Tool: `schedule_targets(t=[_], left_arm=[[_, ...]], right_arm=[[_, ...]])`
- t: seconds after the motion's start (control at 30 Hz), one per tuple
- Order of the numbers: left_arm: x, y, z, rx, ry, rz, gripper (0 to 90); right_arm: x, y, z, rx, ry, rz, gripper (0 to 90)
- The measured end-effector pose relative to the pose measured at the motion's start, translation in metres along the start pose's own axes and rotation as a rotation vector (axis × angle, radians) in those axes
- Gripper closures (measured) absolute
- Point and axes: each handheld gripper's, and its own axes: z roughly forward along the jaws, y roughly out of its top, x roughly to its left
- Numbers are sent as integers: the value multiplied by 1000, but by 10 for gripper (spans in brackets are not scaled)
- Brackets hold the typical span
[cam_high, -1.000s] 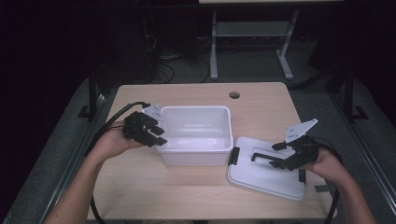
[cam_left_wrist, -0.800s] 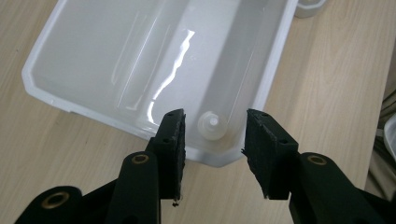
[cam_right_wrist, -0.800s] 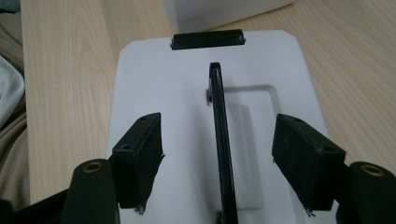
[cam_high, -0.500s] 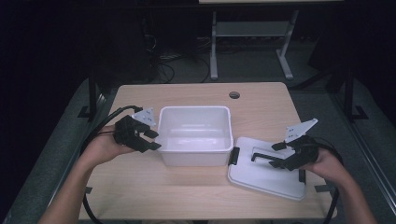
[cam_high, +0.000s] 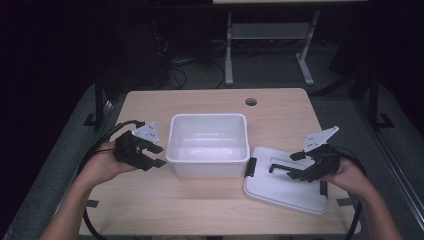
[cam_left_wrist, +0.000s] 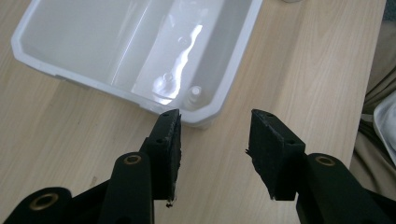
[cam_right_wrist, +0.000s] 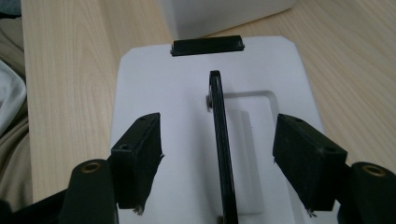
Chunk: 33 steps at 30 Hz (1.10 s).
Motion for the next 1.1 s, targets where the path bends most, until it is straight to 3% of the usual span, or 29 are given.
schedule_targets(t=[0.7, 1.1], left_arm=[[-15, -33, 7, -32, 11, -40, 488], [-25, -50, 16, -43, 23, -62, 401]], right_arm=[[3, 3, -1, 13, -1, -11, 314], [4, 2, 0, 21, -4, -5, 316]])
